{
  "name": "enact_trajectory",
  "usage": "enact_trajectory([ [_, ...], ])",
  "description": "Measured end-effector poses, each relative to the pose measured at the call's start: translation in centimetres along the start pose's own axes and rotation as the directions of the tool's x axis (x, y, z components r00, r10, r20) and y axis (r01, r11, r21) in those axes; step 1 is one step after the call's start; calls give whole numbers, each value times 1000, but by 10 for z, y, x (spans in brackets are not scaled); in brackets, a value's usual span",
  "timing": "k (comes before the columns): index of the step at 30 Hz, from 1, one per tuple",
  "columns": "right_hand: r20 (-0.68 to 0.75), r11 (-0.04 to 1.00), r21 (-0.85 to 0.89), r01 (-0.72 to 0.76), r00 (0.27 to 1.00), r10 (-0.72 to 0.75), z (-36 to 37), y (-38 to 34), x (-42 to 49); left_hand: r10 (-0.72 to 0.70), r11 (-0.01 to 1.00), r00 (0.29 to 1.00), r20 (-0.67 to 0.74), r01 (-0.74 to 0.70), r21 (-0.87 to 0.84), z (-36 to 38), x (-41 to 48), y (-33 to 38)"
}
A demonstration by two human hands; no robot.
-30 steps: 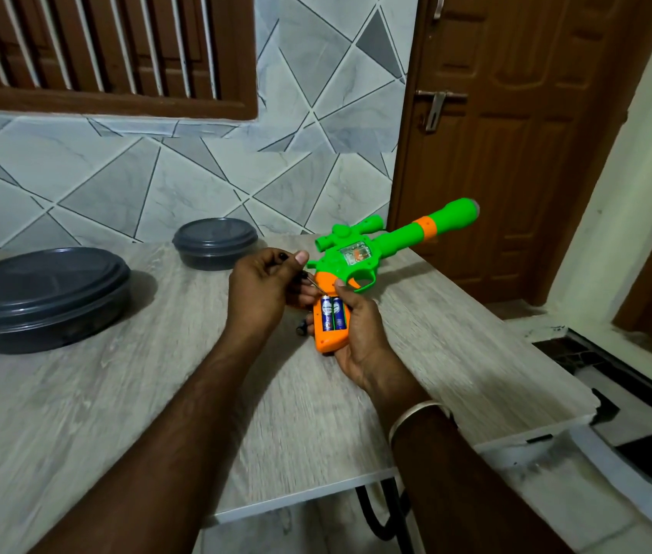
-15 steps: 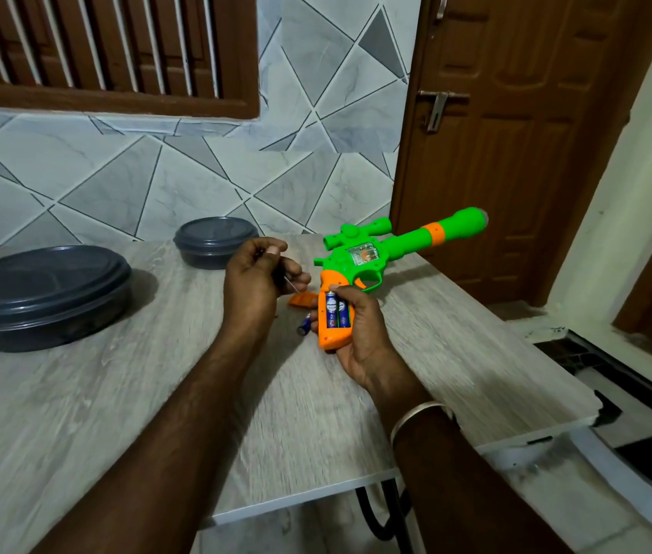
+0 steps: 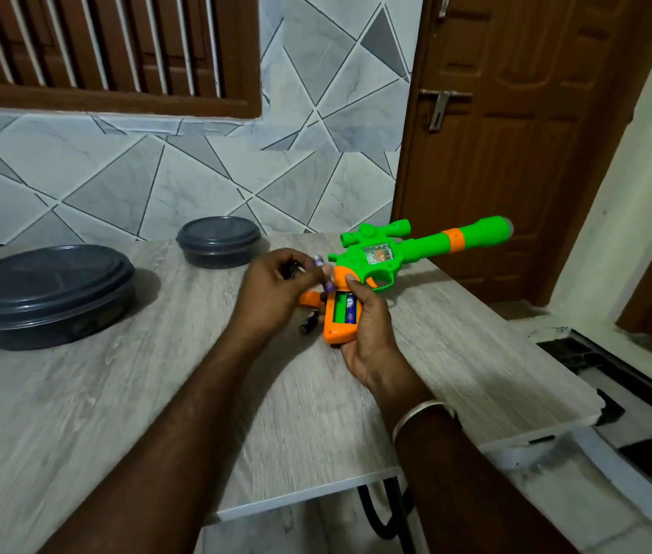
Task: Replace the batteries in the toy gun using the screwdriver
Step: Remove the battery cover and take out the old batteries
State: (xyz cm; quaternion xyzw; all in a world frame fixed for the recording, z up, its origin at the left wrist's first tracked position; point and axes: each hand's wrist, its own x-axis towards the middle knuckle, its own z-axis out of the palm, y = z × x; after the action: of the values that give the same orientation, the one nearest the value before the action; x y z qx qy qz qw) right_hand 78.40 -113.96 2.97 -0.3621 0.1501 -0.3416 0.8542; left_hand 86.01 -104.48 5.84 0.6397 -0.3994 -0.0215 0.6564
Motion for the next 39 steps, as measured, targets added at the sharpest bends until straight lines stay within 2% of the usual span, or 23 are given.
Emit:
enact_trajectory([
  [2,-55,998,-57,-7,998,3,-1,-1,0,3,989,995,-98,11,145,-10,4,-3],
  [5,-70,998,-61,-1,998,-3,-5,-2,0,-111,853,993,-38,115,509,-20,7,-14],
  [7,-58,998,-65,3,998,-7,-4,-2,-1,-166,783,986,-31,150,604,-18,8,-18],
  [12,-76,998,-63,2,997,-7,-4,-1,-2,-318,665,947,-41,254,702,-9,12,-27],
  [25,-67,996,-91,-8,998,2,-6,-2,-1,-335,614,942,-23,237,753,2,14,-34],
  [27,-46,997,-78,-11,999,8,-6,-3,-1,-337,637,941,-19,243,731,1,13,-33],
  [29,-34,998,-60,-10,999,8,-7,-3,-1,-293,747,955,-52,262,611,-3,12,-29],
  [31,-30,998,-66,1,1000,-3,-9,-3,1,-265,880,955,-133,296,372,-10,14,-24],
  [33,-27,997,-74,4,1000,-6,-12,-3,2,-255,952,955,-153,275,131,-17,16,-21],
  [35,-16,998,-70,-11,1000,10,-12,-3,3,-191,982,972,-139,189,-23,-20,13,-17],
  [39,-16,997,-68,-33,999,32,-10,-1,4,-36,988,991,-132,16,-153,-17,6,-2],
])
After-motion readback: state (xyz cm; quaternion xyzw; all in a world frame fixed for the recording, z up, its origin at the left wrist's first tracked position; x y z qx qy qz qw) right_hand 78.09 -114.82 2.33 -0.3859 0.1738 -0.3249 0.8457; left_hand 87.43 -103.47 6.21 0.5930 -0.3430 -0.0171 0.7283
